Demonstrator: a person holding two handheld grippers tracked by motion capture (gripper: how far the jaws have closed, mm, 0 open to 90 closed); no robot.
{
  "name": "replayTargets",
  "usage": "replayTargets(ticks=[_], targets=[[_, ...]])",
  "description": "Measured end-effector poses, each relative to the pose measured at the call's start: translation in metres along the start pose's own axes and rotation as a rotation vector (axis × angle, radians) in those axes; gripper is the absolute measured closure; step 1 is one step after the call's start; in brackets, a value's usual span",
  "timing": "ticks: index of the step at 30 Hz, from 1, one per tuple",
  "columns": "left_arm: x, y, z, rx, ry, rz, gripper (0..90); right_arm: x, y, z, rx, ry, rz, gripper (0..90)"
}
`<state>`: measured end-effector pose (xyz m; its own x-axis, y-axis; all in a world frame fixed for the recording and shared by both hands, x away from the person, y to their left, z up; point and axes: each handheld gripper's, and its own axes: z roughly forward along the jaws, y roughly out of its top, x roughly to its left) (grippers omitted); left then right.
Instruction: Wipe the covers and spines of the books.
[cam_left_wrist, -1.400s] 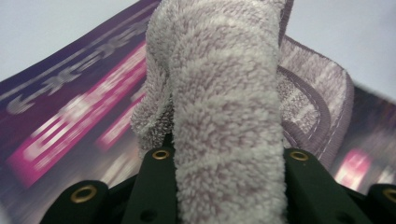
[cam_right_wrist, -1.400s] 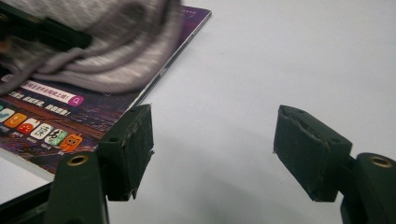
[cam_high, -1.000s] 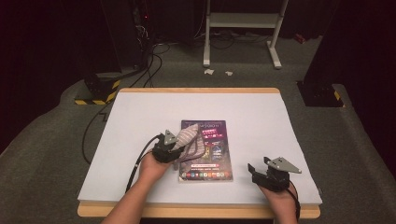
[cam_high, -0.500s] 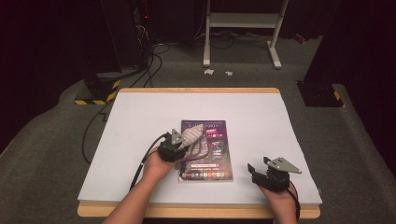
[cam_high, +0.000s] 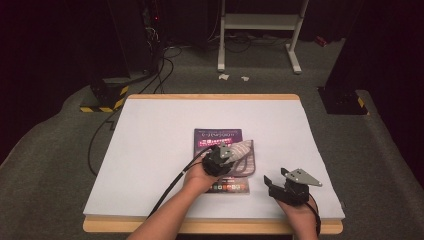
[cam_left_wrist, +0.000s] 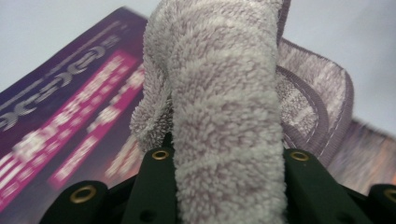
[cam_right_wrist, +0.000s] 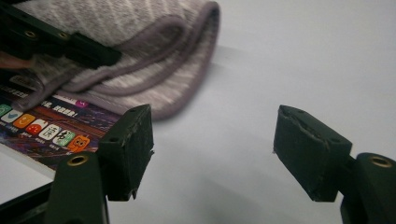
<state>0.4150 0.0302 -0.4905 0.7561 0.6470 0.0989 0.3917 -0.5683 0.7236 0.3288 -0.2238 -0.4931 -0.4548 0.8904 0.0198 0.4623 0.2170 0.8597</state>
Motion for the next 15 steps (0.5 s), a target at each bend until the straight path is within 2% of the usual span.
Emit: replayTargets(ticks=[4, 6, 10, 15], targets=[[-0.012, 0.009, 0.008, -0.008, -0.026, 0.017, 68.2, -0.001, 0.000, 0.000, -0.002, 0.002, 0.006, 28.6], [-0.014, 0.011, 0.010, -0.002, -0.026, 0.026, 68.1, -0.001, 0.000, -0.001, -0.005, 0.002, 0.007, 28.6], [-0.009, 0.010, 0.009, 0.005, -0.026, 0.023, 68.0, -0.001, 0.000, -0.002, -0.008, 0.003, 0.005, 28.6], [0.006, -0.004, -0.002, 0.001, -0.008, 0.007, 68.0, -0.001, 0.000, 0.000, -0.002, 0.005, 0.003, 28.6]])
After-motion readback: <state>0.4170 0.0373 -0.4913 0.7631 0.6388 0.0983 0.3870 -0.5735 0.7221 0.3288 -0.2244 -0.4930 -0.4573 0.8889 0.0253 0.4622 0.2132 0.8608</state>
